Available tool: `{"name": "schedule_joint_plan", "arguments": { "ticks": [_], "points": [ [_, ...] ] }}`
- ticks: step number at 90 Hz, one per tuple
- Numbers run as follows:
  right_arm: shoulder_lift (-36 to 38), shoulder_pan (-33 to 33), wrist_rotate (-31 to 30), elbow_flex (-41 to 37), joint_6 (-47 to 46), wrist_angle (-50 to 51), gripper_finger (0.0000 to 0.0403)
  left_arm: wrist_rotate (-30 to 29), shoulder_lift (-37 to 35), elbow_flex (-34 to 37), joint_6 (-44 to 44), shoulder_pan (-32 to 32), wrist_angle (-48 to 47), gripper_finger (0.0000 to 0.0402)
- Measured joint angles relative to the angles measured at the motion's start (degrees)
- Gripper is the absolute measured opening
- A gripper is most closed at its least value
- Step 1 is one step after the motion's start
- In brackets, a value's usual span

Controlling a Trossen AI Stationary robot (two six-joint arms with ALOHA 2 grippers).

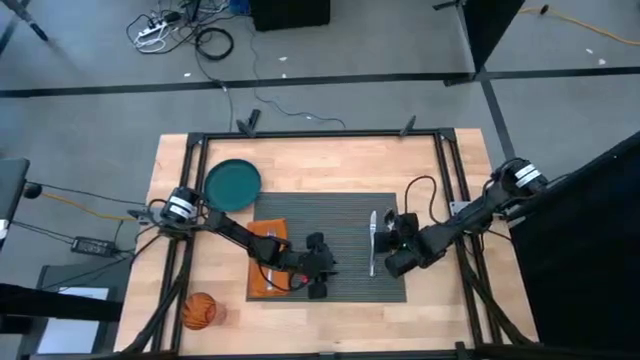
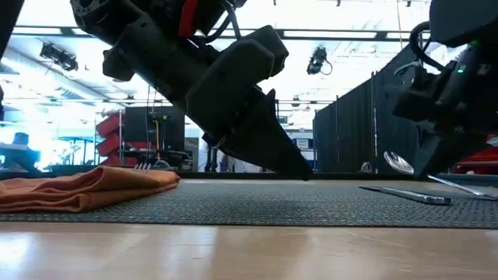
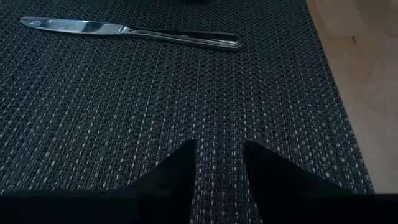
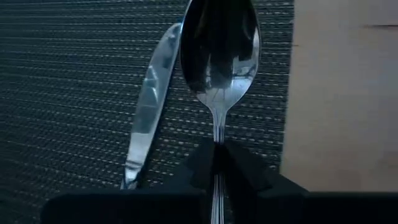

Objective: Set table place
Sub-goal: Put the silver spoon on the gray placemat to right side of the silver knife

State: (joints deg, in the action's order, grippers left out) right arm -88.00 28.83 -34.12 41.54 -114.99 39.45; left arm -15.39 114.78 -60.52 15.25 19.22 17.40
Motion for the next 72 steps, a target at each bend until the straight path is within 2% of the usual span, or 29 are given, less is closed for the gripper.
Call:
{"name": "schedule_joint_plan", "arguments": {
  "ticks": [22, 48, 72],
  "points": [
    [-0.03, -1.36, 0.21, -0.44, 1.2, -0.38, 0.0026, 0.0, 0.0, 0.01, 0.0, 0.0, -0.01, 0.0121],
    [-0.03, -1.67, 3.28, -1.49, 3.63, -0.16, 0.0056, 0.01, 0.0, 0.01, 0.0, 0.0, -0.01, 0.0121],
    [-0.03, -0.8, 12.11, 0.63, 15.13, 0.4, 0.0066, 0.01, 0.0, -0.01, 0.0, 0.0, -0.06, 0.0121]
  ]
}}
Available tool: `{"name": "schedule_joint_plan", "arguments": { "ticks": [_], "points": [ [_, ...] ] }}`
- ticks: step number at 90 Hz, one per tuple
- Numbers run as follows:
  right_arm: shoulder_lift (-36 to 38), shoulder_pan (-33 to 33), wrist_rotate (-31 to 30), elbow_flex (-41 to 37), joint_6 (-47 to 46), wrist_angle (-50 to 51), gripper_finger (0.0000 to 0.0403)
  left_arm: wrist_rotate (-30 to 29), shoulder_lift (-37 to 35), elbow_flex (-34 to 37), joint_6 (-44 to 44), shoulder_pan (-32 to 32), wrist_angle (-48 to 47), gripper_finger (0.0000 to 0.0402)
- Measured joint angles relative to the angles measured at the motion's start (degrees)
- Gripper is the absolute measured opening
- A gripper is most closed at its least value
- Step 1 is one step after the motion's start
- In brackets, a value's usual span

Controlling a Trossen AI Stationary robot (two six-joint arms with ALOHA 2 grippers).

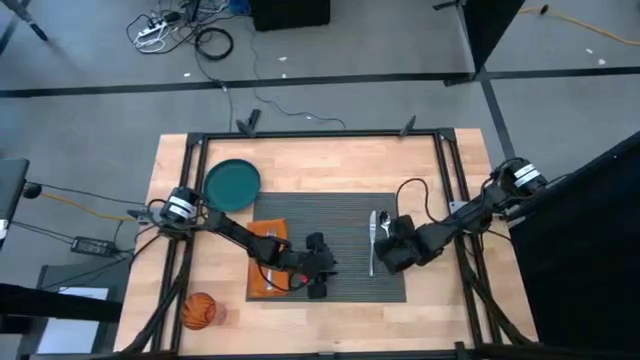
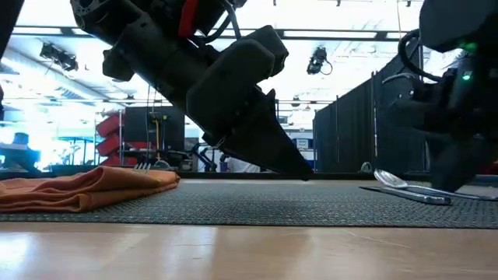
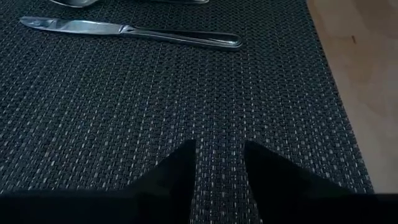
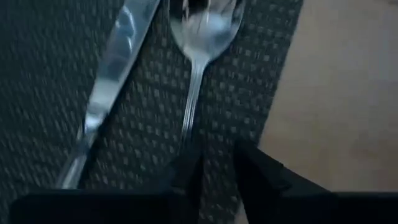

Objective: Set table place
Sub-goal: Put the silver spoon on the gray placemat to right side of the silver knife

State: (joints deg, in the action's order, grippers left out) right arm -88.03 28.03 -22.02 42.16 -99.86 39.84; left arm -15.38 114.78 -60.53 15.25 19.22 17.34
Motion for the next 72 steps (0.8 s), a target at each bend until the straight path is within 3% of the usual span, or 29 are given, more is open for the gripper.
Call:
{"name": "schedule_joint_plan", "arguments": {
  "ticks": [20, 72],
  "points": [
    [0.0, 3.52, 5.16, 2.68, 5.91, -0.13, 0.0064, 0.0, 0.0, 0.01, 0.34, 0.0, 0.0, 0.0121],
    [0.02, 8.39, 3.93, 2.72, 2.33, -0.39, 0.0061, 0.0, 0.0, -0.01, 0.42, 0.01, 2.6, 0.0121]
  ]
}}
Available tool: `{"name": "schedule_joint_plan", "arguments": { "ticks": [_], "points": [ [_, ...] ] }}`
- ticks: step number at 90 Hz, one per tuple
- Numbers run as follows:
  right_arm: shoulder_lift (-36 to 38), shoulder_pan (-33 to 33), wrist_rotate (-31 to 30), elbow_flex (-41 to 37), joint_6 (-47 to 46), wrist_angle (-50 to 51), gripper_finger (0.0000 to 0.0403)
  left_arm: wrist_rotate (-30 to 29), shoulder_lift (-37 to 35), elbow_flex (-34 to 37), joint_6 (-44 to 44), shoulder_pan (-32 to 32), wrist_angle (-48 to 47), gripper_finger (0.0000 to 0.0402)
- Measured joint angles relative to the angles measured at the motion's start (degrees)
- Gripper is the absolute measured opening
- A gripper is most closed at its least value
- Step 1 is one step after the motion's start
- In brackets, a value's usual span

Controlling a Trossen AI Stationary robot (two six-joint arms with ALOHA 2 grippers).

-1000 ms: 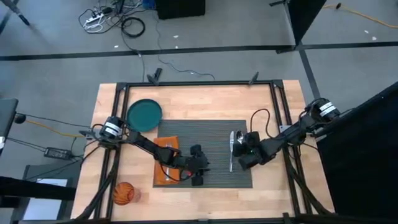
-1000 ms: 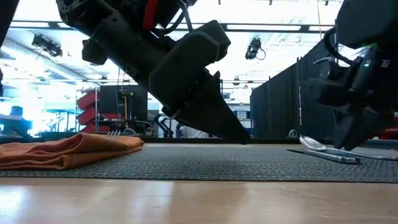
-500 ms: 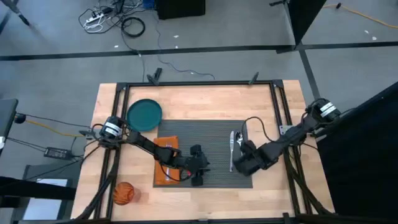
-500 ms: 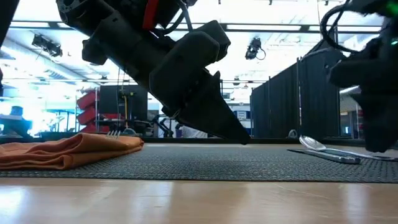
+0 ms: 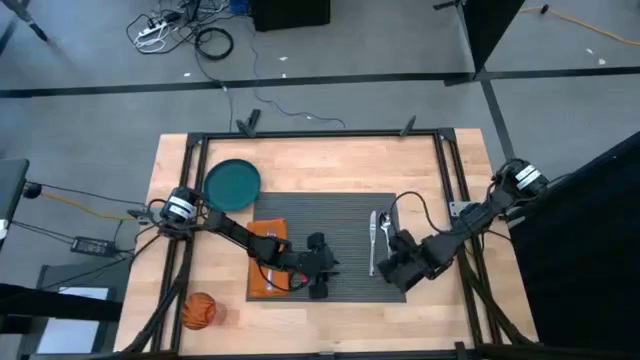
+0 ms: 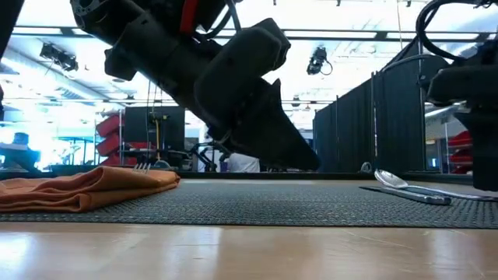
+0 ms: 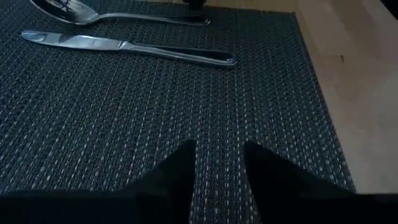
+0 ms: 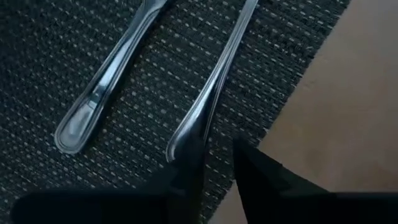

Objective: Set table place
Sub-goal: Put the silver spoon on the gray placemat to right side of the silver knife

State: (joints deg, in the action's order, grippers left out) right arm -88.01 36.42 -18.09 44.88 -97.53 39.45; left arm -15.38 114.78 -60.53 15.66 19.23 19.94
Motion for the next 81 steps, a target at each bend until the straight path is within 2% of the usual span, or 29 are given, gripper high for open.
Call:
{"name": "schedule_joint_plan", "arguments": {
  "ticks": [52, 70, 81],
  "points": [
    [0.0, 0.51, -2.75, -0.02, -0.55, -2.05, 0.0061, 0.0, 0.0, 0.02, -0.42, 0.01, -0.11, 0.0121],
    [0.0, 1.14, -1.21, -2.2, -2.13, -6.76, 0.006, 0.0, 0.0, 0.02, -0.42, 0.01, -0.13, 0.0121],
    [0.0, 1.59, -1.93, -2.25, -3.3, -6.18, 0.006, 0.0, 0.0, 0.01, -0.42, 0.02, -0.12, 0.0121]
  ]
}}
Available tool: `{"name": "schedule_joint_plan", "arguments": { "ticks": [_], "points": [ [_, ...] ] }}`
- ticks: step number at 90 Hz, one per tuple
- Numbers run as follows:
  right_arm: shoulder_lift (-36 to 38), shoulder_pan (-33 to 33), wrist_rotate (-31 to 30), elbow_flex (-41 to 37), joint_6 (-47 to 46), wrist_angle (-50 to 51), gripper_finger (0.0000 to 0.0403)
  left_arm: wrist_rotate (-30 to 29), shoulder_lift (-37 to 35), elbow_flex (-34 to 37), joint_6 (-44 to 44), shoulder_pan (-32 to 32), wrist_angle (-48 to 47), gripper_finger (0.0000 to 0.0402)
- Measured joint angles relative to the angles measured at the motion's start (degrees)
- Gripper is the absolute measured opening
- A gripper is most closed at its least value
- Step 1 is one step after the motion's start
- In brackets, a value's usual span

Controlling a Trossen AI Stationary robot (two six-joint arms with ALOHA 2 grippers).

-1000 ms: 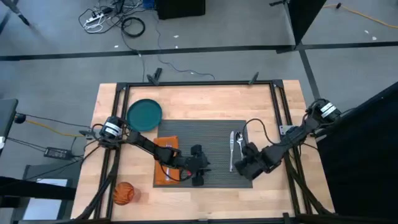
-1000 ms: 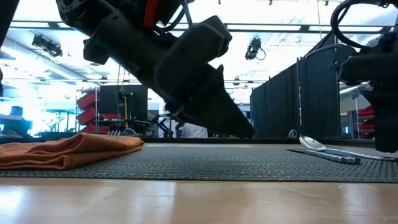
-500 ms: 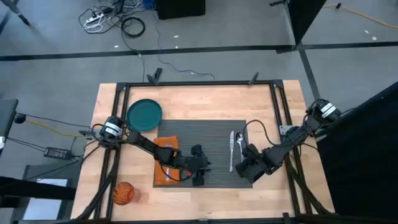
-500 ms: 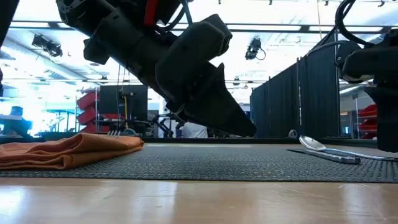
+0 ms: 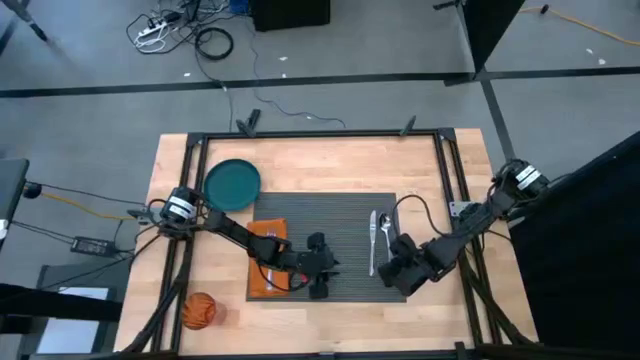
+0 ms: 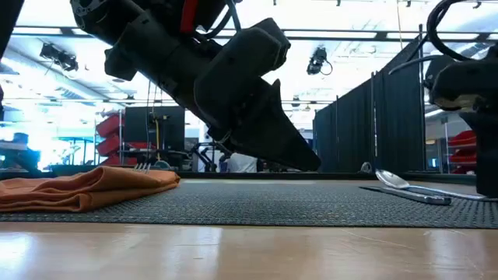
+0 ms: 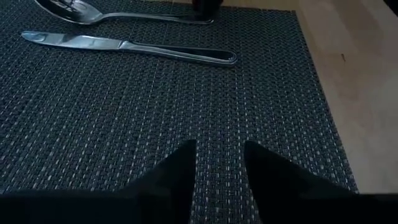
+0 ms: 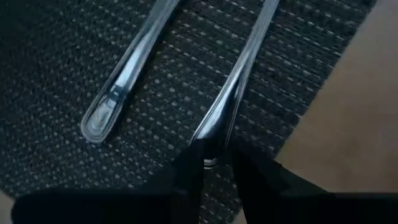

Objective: Set table place
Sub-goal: Put the silver spoon on the gray placemat to right side of the silver knife

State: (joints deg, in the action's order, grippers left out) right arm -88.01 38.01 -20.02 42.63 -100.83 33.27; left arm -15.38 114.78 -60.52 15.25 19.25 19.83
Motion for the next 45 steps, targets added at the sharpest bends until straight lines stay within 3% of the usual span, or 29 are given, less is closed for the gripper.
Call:
{"name": "schedule_joint_plan", "arguments": {
  "ticks": [45],
  "points": [
    [0.0, 0.19, -0.8, -0.02, 2.12, -3.67, 0.006, 0.0, 0.0, 0.0, 0.0, 0.0, -0.01, 0.0121]
  ]
}}
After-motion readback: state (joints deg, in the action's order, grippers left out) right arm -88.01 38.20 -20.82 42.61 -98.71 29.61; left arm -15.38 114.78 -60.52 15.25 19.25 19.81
